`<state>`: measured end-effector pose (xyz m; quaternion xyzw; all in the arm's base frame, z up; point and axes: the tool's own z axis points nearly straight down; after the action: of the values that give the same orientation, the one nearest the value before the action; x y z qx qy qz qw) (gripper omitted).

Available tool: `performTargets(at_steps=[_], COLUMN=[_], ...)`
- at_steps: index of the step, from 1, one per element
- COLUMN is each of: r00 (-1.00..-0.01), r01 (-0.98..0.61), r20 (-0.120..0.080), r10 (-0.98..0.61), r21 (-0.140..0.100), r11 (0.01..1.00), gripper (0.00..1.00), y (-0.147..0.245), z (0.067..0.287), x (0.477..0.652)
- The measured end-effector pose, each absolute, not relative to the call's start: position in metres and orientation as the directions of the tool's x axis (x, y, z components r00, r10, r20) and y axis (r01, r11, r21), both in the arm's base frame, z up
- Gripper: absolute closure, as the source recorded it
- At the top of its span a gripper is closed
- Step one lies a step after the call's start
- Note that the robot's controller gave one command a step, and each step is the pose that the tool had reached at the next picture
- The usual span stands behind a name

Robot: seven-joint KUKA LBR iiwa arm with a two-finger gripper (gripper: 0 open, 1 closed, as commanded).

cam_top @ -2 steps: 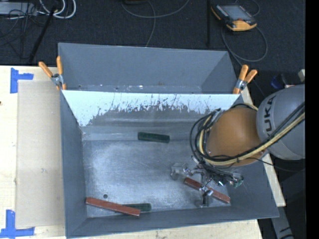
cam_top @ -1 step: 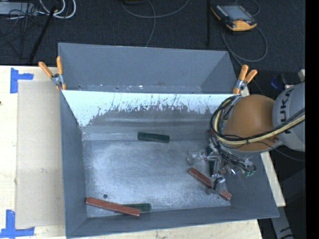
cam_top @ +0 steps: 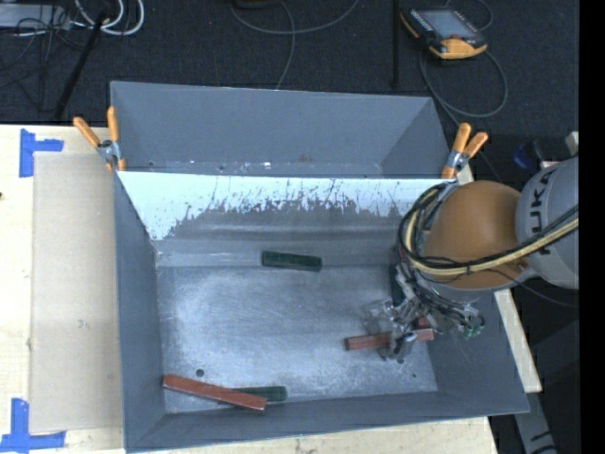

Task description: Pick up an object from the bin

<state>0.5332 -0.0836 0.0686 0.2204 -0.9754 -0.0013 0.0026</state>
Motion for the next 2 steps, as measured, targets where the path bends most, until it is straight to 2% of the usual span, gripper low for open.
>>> performTargets(at_steps=[1, 2], r00=[-0.920, -0.921], r01=[-0.392, -0.389], r20=[-0.008, -0.001], r10=[-0.392, -0.389], r21=[-0.004, 0.001], r11=[0.920, 0.921], gripper=[1.00, 0.00], y=[-0.0870, -0.0876], z=[0.2238, 0.2192], x=[0.5319, 0.5302])
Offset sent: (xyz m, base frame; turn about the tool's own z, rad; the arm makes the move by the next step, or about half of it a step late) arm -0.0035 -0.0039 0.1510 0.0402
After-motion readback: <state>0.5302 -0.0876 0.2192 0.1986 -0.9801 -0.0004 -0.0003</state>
